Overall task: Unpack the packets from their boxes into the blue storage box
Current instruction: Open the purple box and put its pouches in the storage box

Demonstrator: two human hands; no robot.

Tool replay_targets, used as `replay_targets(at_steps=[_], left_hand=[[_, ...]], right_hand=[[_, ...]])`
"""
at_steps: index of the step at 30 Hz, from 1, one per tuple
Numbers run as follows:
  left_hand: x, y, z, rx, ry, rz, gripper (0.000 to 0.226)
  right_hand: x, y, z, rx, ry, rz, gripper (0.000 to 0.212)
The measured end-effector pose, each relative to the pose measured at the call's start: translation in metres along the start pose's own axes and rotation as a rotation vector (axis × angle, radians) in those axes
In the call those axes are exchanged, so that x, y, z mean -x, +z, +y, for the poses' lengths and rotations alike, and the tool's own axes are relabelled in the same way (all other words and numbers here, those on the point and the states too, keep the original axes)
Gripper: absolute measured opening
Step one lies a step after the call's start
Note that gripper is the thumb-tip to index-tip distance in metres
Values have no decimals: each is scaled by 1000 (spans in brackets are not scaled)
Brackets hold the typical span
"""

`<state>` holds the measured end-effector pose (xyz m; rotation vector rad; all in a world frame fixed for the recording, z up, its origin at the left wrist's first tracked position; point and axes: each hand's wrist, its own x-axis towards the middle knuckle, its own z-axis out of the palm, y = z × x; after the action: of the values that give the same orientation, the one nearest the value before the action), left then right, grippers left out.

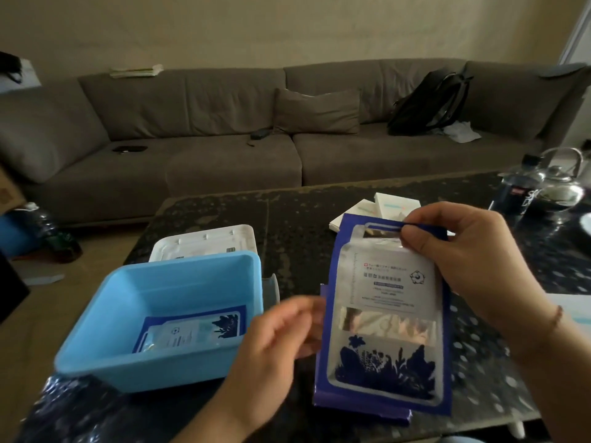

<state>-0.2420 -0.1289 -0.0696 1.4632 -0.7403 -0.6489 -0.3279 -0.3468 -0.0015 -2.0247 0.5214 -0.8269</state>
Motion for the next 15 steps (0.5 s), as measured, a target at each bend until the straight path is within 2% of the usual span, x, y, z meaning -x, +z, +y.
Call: replay_targets(at_steps=[2,4,6,8,10,11,12,13,15], left_hand=[[-6,-6,29,164,-48,-78,34],[-14,-11,40,249,-109,-87,31],[-21,-15,42,332,-160,43,25],[-22,-19,40,483,-175,183,24],[-20,-27,38,635,-127,289,29],[-19,-31,38,691,-97,342,29],[-17,-35,37,739,-75,389,28],[-16,-39,37,787,-64,418,27],[-15,-49,33,851,-70,438,31]], right_hand=[[-3,14,-11,21,-13,-74,11],[-4,32,-25,48,-31,-149,11],[-6,47,-42,43,-79,-174,16],[-6,58,-53,-76,-87,-178,36],[-2,64,-58,-213,37,-275,63],[1,67,-60,-215,99,-372,68],[6,71,-60,-186,136,-484,64],[10,76,-61,-146,135,-570,51],[15,87,-61,-48,47,-599,21]])
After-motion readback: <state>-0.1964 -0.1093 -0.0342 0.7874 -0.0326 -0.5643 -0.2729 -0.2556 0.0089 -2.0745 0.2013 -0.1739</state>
